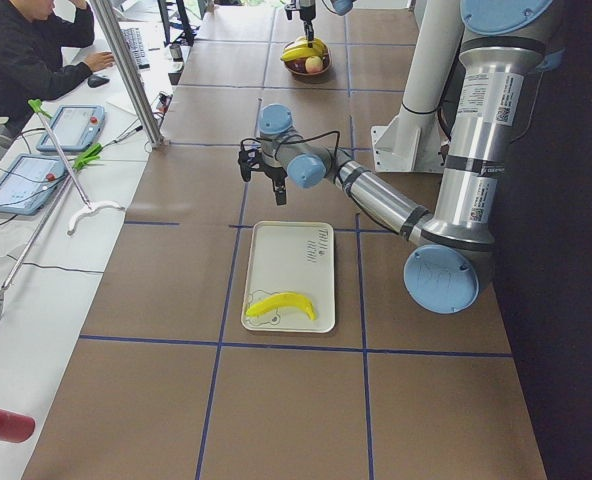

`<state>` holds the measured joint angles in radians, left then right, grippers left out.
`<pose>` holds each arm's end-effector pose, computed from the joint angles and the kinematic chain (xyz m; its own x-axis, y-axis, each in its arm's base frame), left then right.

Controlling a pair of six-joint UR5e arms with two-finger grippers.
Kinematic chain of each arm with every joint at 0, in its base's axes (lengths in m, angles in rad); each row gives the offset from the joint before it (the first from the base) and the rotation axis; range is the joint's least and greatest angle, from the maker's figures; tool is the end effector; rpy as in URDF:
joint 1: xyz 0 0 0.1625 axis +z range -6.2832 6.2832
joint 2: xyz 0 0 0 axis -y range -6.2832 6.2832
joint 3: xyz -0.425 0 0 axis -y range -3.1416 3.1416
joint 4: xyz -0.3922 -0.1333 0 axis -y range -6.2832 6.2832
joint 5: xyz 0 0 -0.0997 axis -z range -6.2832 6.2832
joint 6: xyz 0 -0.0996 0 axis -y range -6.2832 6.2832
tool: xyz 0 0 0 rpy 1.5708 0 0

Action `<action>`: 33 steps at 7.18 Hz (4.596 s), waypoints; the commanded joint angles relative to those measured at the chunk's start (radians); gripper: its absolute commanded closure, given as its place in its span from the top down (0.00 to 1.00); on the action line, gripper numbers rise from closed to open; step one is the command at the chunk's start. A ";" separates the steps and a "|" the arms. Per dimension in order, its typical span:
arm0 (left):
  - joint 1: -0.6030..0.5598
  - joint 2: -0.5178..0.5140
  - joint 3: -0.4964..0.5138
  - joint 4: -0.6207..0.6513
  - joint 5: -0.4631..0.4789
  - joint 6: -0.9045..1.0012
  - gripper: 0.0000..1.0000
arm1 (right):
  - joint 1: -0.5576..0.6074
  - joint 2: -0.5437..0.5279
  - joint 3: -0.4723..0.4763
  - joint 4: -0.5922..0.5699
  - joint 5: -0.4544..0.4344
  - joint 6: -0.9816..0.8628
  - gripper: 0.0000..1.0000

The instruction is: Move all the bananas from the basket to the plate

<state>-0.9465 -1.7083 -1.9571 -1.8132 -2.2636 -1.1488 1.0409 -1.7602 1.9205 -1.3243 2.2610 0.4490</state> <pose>0.2491 -0.4650 0.3734 0.5339 -0.2019 -0.8211 0.1609 0.9776 -0.1358 -0.1566 -0.4056 0.5484 0.6862 -0.2030 0.6985 0.1846 0.9774 0.1026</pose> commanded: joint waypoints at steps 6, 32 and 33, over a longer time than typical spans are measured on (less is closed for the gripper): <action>0.093 -0.119 0.033 -0.020 0.015 -0.160 1.00 | 0.139 0.179 0.145 0.003 0.230 0.261 0.01; 0.197 -0.088 0.157 -0.318 0.257 -0.300 0.00 | -0.307 0.539 0.377 -0.247 -0.155 0.883 1.00; 0.154 0.040 0.126 -0.318 0.266 -0.229 0.00 | -0.267 0.474 0.380 -0.250 -0.153 0.832 1.00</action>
<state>-0.7449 -1.8249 -1.7870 -2.1407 -2.0088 -1.4707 0.7110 -1.2311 2.2930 -1.5348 2.0861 1.3228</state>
